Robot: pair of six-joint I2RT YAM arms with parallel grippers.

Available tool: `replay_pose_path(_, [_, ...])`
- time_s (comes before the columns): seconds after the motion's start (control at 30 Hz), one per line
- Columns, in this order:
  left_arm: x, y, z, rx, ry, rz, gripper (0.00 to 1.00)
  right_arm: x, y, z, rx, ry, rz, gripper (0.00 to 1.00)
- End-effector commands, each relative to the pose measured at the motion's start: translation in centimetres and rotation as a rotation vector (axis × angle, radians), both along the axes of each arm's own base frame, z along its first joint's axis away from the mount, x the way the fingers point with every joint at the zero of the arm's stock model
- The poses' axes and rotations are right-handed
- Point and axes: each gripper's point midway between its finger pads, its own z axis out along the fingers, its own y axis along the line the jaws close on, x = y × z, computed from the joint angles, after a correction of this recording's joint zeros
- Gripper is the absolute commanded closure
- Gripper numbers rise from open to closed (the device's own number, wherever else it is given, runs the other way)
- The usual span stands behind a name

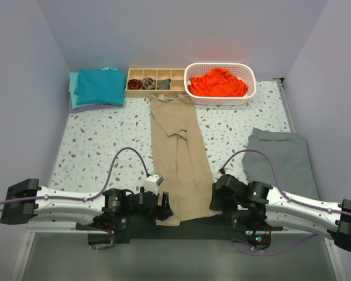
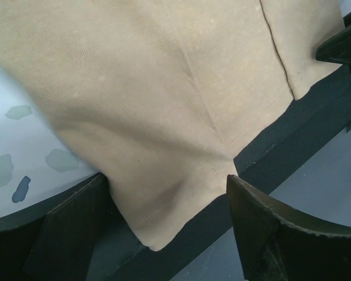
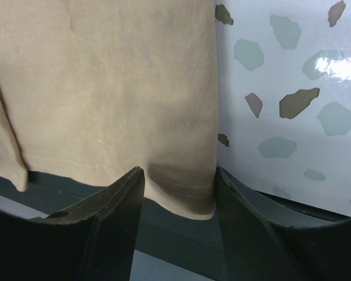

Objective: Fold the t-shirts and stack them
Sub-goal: Fold the tshirt

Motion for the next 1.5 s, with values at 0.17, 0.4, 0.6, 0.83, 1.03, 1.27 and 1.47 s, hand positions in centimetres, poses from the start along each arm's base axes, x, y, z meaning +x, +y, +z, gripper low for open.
replay_pose_path(0.17, [-4.7, 1.4, -1.5, 0.058, 0.18, -0.051, 0.18, -0.8, -0.6, -0.3, 0.001, 0.04, -0.029, 0.49])
replay_pose_path(0.4, [-6.3, 3.3, -2.0, 0.151, 0.203, -0.043, 0.16, -0.8, -2.3, 0.1, -0.082, 0.037, -0.045, 0.44])
replay_pose_path(0.6, [-7.8, 4.3, -2.5, 0.227, 0.207, -0.043, 0.21, -1.1, -2.7, -0.3, -0.09, 0.047, -0.052, 0.52])
replay_pose_path(0.83, [-6.7, 4.2, -2.0, 0.241, 0.156, 0.008, 0.39, -0.5, -2.2, 0.3, -0.074, 0.018, -0.037, 0.69])
replay_pose_path(1.03, [-4.8, 5.1, -1.2, 0.206, 0.106, 0.109, 0.75, 0.1, -1.3, 0.9, -0.067, -0.012, -0.003, 0.78])
replay_pose_path(1.27, [-3.3, 5.3, -0.6, 0.195, 0.051, 0.181, 0.63, 0.5, -1.0, 0.9, -0.099, -0.013, 0.024, 0.66])
replay_pose_path(1.47, [-2.4, 4.6, 0.3, 0.203, -0.008, 0.195, 0.13, 0.9, -1.9, 1.9, -0.106, -0.056, -0.001, 0.44])
